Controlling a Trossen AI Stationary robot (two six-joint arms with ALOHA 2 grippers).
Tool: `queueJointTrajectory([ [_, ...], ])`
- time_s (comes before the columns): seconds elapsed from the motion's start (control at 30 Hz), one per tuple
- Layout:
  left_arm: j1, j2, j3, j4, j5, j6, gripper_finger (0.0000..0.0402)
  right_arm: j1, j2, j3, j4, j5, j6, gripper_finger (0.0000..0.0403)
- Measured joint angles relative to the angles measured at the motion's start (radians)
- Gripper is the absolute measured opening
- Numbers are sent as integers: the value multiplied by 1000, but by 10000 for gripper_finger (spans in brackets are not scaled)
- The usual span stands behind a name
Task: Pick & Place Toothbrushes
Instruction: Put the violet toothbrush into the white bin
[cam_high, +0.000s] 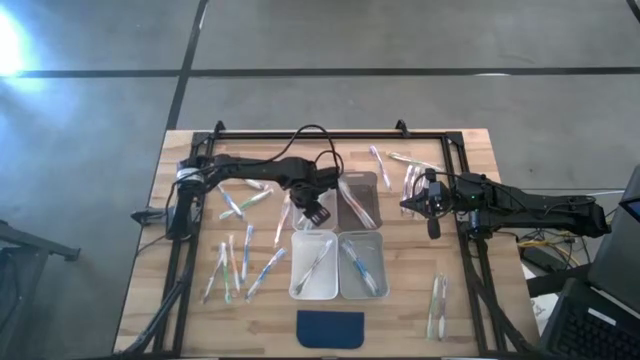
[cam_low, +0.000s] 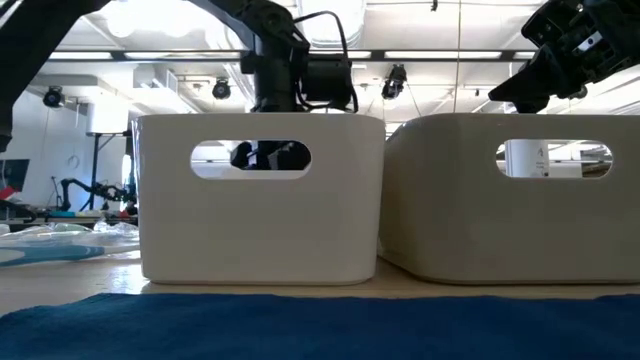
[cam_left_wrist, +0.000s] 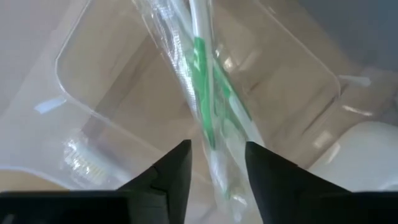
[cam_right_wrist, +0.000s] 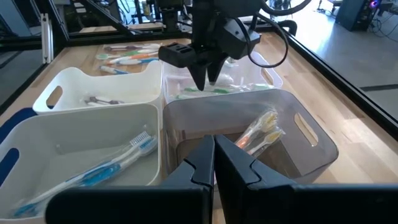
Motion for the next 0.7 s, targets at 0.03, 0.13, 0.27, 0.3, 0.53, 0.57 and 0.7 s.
queueJointTrajectory([
  [0.03, 0, 0, 2, -9, 4, 1, 159, 0, 0, 0, 0, 0, 0, 8],
  [0.13, 0, 0, 13, -44, 13, 15, 165, 0, 0, 0, 0, 0, 0, 8],
  [0.27, 0, 0, 38, -110, 30, 33, 167, 0, 0, 0, 0, 0, 1, 8],
  [0.3, 0, 0, 48, -134, 31, 42, 167, 0, 0, 0, 0, 0, 0, 8],
  [0.53, 0, -2, 141, -301, 30, 86, 167, 0, 0, 0, 0, 0, 0, 8],
  [0.57, 0, -2, 156, -326, 28, 91, 167, 0, 0, 0, 0, 0, 1, 8],
  [0.7, 0, -3, 215, -420, 3, 98, 167, 0, 0, 0, 0, 0, 1, 8],
])
